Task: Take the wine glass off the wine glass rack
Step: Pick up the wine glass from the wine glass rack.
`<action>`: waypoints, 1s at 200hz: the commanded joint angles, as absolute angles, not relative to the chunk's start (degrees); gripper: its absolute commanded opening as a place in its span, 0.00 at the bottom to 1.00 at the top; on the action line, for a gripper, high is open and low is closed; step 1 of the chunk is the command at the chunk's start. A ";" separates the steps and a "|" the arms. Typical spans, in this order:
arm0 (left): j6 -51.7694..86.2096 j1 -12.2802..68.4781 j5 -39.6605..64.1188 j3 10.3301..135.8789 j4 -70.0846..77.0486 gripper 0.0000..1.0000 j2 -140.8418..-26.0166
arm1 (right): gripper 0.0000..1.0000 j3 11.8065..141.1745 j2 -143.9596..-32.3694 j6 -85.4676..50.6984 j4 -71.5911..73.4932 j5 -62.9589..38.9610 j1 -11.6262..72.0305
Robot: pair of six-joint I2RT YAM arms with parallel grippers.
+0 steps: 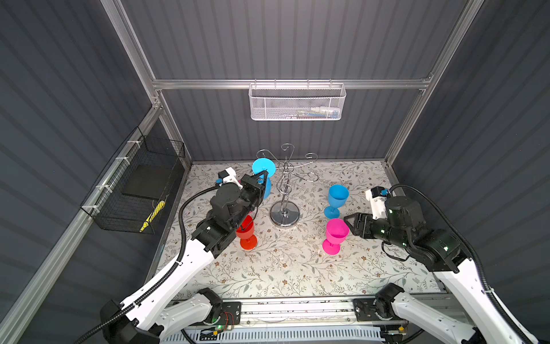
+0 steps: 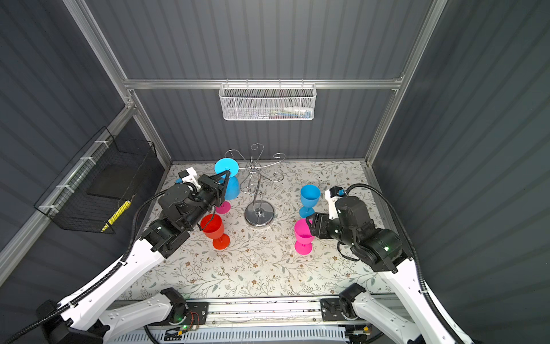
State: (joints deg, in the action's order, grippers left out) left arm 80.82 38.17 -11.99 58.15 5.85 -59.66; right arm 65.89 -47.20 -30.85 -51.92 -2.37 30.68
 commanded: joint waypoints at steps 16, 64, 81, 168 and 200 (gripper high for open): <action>78.84 36.94 -13.15 58.81 4.40 0.00 -56.84 | 0.65 65.21 -46.67 -30.76 -52.40 -1.81 30.38; 79.58 35.14 -11.53 58.13 5.43 0.00 -57.53 | 0.65 65.18 -46.91 -30.75 -52.42 -2.02 30.41; 80.22 34.34 -10.72 57.96 6.02 0.00 -57.99 | 0.65 65.13 -46.76 -30.84 -52.58 -1.93 30.41; 81.36 31.64 -7.59 57.74 8.21 0.00 -60.38 | 0.65 65.19 -46.93 -31.11 -52.78 -1.85 30.32; 81.64 31.38 -6.56 58.10 8.59 0.00 -61.16 | 0.65 65.26 -46.93 -31.07 -52.98 -1.76 30.32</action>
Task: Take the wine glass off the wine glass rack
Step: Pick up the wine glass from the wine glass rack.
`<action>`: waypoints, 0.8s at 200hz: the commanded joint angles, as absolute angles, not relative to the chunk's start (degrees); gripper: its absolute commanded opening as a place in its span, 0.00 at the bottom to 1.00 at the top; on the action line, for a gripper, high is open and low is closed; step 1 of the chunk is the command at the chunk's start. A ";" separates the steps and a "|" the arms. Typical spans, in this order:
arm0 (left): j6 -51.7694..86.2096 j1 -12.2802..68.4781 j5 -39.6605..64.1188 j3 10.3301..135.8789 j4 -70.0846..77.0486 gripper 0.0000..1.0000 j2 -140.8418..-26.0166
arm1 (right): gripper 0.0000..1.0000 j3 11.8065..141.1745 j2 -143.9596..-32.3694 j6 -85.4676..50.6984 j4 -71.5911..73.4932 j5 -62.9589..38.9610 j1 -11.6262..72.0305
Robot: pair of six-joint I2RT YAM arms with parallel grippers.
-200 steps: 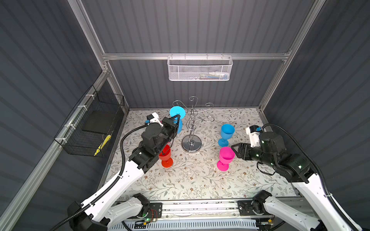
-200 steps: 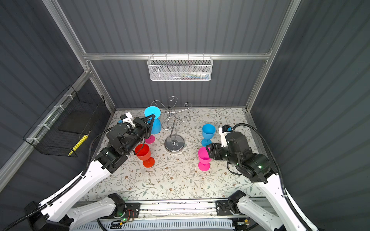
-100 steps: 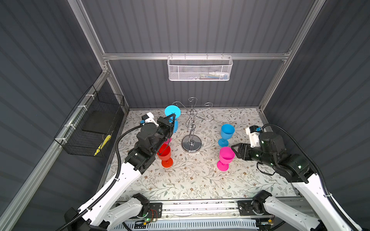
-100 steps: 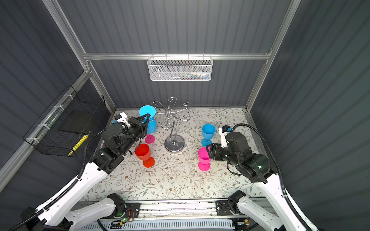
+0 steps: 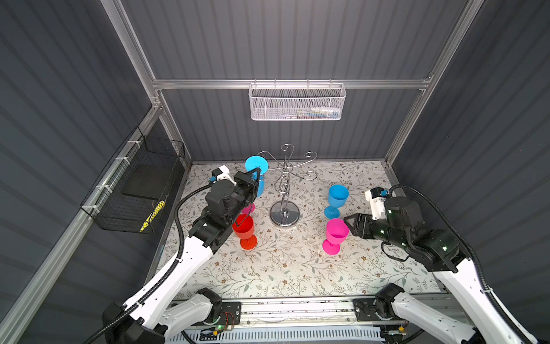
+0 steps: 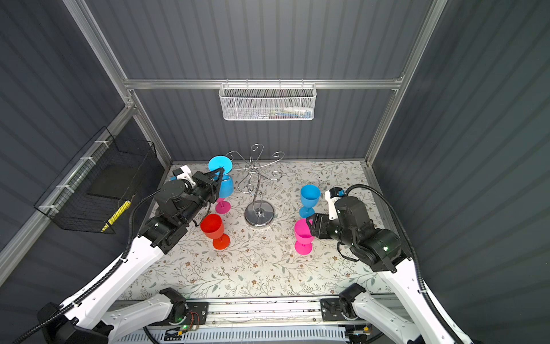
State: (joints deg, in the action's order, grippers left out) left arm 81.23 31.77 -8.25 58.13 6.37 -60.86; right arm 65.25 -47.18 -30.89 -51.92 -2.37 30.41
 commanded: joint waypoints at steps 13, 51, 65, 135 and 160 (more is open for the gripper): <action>81.76 31.29 -6.39 58.02 8.55 0.00 -61.22 | 0.65 65.26 -46.93 -31.12 -52.87 -1.84 30.30; 82.02 31.13 -5.60 57.94 8.91 0.00 -61.74 | 0.65 65.13 -46.93 -31.16 -53.09 -1.85 30.31; 82.50 31.10 -4.57 58.15 9.39 0.00 -62.45 | 0.65 65.15 -46.93 -31.25 -53.13 -1.80 30.32; 83.66 31.11 1.85 59.53 11.16 0.00 -65.34 | 0.65 65.30 -46.85 -31.32 -53.26 -1.76 30.32; 83.76 31.11 3.49 59.54 10.28 0.00 -64.77 | 0.65 65.62 -46.93 -31.16 -53.24 -1.74 30.30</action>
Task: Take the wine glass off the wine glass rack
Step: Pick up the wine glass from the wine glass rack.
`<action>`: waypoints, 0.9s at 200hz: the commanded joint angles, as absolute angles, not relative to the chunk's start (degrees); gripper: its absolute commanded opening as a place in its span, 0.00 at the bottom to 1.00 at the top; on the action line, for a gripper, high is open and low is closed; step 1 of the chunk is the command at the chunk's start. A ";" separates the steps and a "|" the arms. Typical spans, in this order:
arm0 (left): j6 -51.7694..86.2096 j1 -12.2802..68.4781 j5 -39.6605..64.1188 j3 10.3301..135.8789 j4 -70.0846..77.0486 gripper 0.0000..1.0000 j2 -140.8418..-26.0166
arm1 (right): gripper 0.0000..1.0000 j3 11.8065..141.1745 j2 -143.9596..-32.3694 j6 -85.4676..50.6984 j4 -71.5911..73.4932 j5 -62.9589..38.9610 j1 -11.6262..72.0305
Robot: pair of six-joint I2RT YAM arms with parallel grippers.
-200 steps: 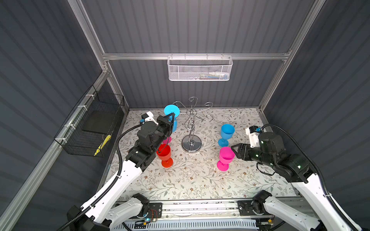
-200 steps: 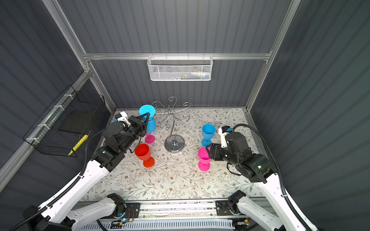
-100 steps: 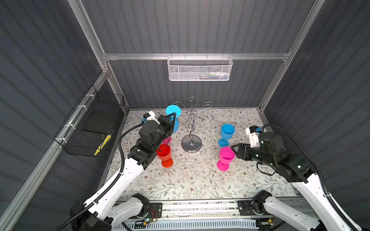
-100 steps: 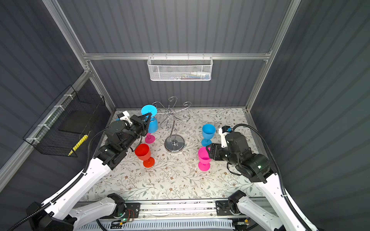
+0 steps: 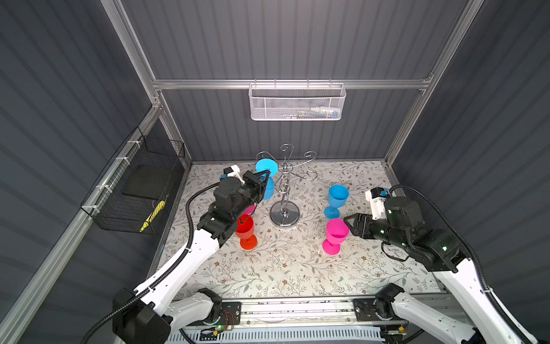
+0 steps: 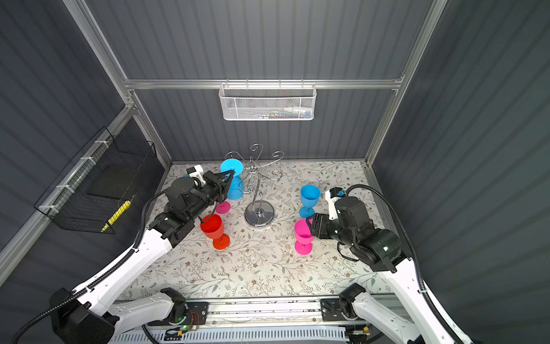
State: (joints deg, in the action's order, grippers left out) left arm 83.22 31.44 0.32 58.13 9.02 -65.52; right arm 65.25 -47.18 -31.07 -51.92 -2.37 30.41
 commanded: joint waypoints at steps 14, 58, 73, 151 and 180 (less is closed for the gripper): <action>83.71 31.10 3.93 59.45 9.27 0.00 -64.23 | 0.65 65.79 -47.11 -31.18 -53.26 -1.76 30.25; 84.37 31.12 5.62 58.24 8.82 0.00 -63.14 | 0.65 66.16 -47.46 -31.15 -53.21 -2.00 30.32; 84.39 31.15 5.90 58.10 8.13 0.00 -62.42 | 0.65 66.32 -47.38 -31.26 -53.43 -1.98 30.32; 85.70 31.20 8.35 57.28 5.28 0.00 -60.10 | 0.65 66.54 -47.37 -31.62 -53.65 -2.44 30.32; 85.15 31.20 9.40 58.24 2.73 0.00 -59.18 | 0.65 67.07 -47.46 -31.33 -54.03 -2.46 30.32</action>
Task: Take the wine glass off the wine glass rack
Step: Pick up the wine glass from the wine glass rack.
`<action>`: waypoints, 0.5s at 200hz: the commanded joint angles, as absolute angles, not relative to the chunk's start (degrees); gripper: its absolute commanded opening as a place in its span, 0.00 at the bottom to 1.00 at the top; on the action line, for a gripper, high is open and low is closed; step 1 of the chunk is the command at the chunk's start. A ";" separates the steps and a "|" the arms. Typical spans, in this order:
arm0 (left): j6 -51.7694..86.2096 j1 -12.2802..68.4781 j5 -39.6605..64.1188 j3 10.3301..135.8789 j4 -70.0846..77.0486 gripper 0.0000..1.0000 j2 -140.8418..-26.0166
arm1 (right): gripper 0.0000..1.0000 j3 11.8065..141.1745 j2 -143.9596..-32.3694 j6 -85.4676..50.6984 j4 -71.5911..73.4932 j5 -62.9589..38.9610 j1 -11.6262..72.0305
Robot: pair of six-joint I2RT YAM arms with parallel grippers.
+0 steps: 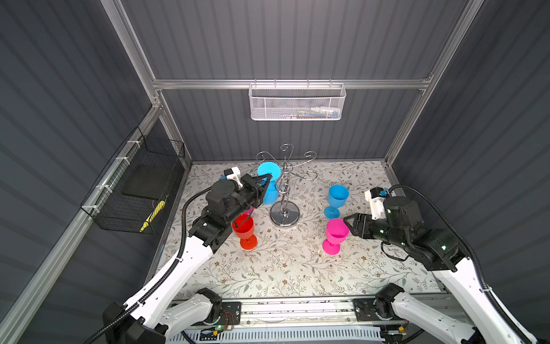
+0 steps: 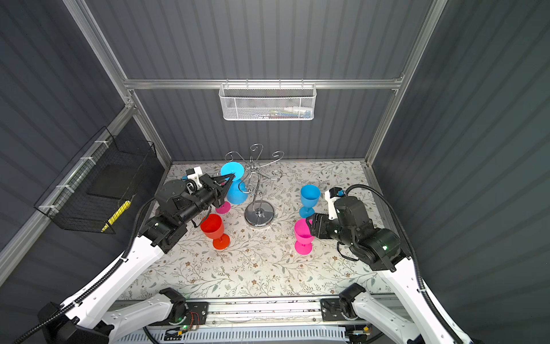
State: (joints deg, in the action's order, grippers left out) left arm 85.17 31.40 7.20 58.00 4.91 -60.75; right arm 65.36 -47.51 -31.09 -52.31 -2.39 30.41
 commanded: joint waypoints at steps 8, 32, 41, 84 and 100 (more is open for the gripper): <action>84.61 31.20 9.36 58.85 1.33 0.00 -58.66 | 0.65 67.24 -47.51 -31.25 -54.13 -2.47 30.32; 84.11 31.20 9.39 59.46 -1.38 0.00 -57.02 | 0.65 67.83 -47.96 -31.07 -54.10 -2.55 30.32; 83.94 31.20 9.27 59.37 -2.11 0.00 -56.48 | 0.65 68.13 -48.27 -30.94 -54.11 -2.64 30.31; 84.13 31.20 9.15 59.11 -4.53 0.00 -53.70 | 0.65 69.73 -49.72 -30.47 -53.78 -4.11 30.31; 82.06 31.20 7.88 60.94 -8.12 0.00 -52.05 | 0.65 70.65 -50.15 -30.32 -53.43 -4.72 30.28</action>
State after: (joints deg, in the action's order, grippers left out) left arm 84.93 31.40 8.21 58.04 -3.49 -54.76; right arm 68.20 -49.78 -31.00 -53.34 -3.46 30.41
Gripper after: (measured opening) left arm 0.057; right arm 0.651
